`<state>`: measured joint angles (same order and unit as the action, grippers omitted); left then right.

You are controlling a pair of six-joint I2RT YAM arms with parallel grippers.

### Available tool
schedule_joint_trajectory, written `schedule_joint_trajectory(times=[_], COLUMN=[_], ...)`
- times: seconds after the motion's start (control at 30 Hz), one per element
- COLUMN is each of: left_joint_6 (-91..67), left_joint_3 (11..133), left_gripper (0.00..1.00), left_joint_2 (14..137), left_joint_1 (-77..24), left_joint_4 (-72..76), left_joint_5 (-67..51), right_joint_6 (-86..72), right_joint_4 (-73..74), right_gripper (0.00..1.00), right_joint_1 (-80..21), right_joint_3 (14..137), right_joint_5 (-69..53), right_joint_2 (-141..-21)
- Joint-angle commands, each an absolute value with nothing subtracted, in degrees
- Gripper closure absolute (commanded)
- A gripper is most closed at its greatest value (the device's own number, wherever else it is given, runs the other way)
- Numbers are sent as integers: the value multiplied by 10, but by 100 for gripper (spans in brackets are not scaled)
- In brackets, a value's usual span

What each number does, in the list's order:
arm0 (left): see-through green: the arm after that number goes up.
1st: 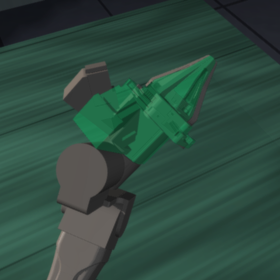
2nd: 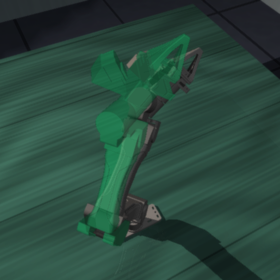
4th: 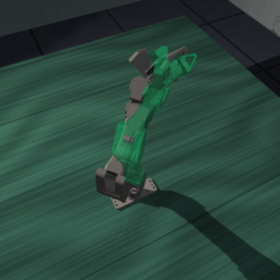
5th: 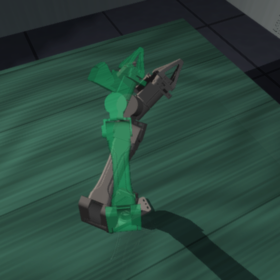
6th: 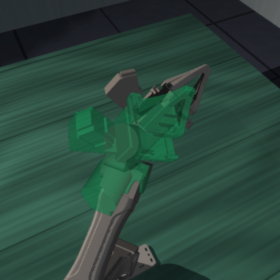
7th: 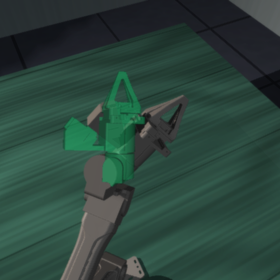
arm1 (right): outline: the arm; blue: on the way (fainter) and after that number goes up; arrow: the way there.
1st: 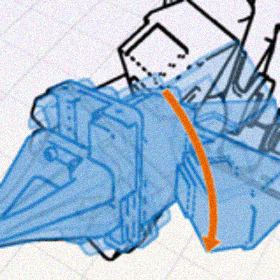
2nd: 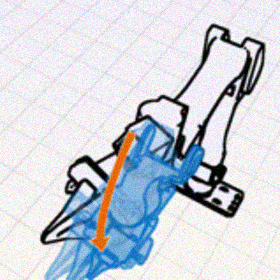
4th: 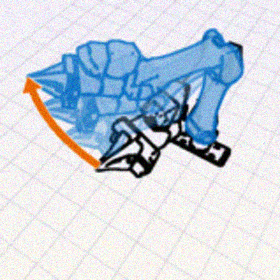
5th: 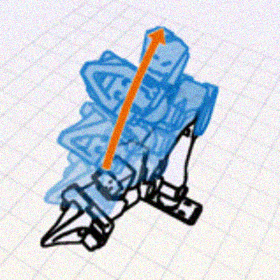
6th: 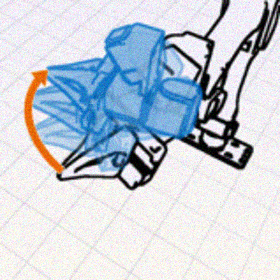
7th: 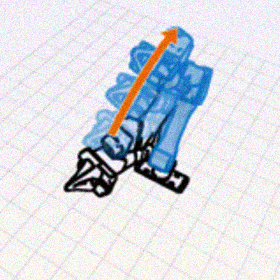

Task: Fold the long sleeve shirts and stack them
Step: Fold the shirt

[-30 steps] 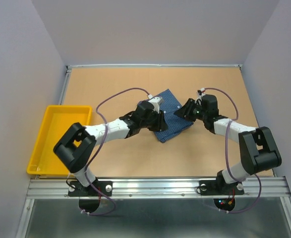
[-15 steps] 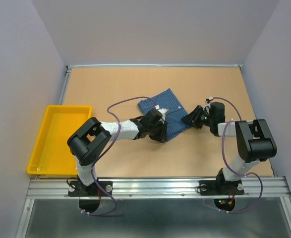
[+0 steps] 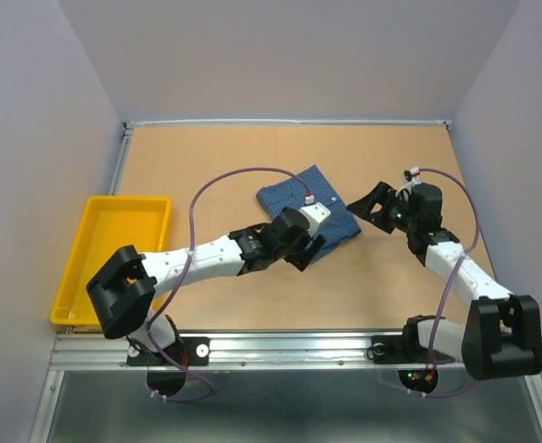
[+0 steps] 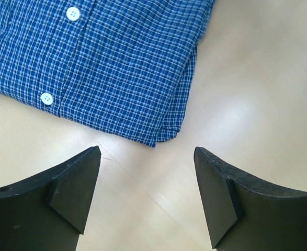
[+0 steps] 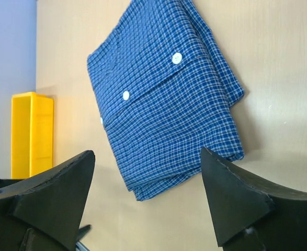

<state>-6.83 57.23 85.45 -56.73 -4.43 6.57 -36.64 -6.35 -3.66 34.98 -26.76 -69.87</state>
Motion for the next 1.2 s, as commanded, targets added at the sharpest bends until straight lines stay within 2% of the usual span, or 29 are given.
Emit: schedule_joint_trajectory(times=[0.0,0.3,0.6,0.8,0.83,0.87,0.97,1.03,1.07,1.17], left_joint_6=[57,85,83,69,69,69,69,69,69,64], left_joint_3=[603,648,666,677,679,684,692,693,696,700], left_gripper=[16,17,22,32,40,43,70,80,88,91], left_joint_2=[886,987,1077,1106,1109,1115,1125,1133,1135,1142], left_joint_1=[-628,-669,-670,-670,-670,-669,-668,-668,-667,-666], left_joint_4=[-83,-90,-96,-104,-103,-104,-108,-113,-114,-121], left_joint_5=[187,245,314,351,353,355,359,353,351,345], right_joint_6=[-369,-388,-392,-392,-394,-398,-417,-430,-439,-455], right_joint_4=[-9,78,100,100,100,100,100,100,100,98], right_gripper=[13,12,12,12,12,12,12,12,12,10], right_joint_1=[-32,-31,-31,-31,-32,-31,-32,-31,-32,-31], right_joint_3=[336,301,287,287,281,279,270,265,265,261], right_joint_5=[-256,-258,-259,-257,-254,-247,-234,-225,-222,-218], right_joint_2=[-632,-492,-471,-469,-468,-467,-463,-465,-467,-475])
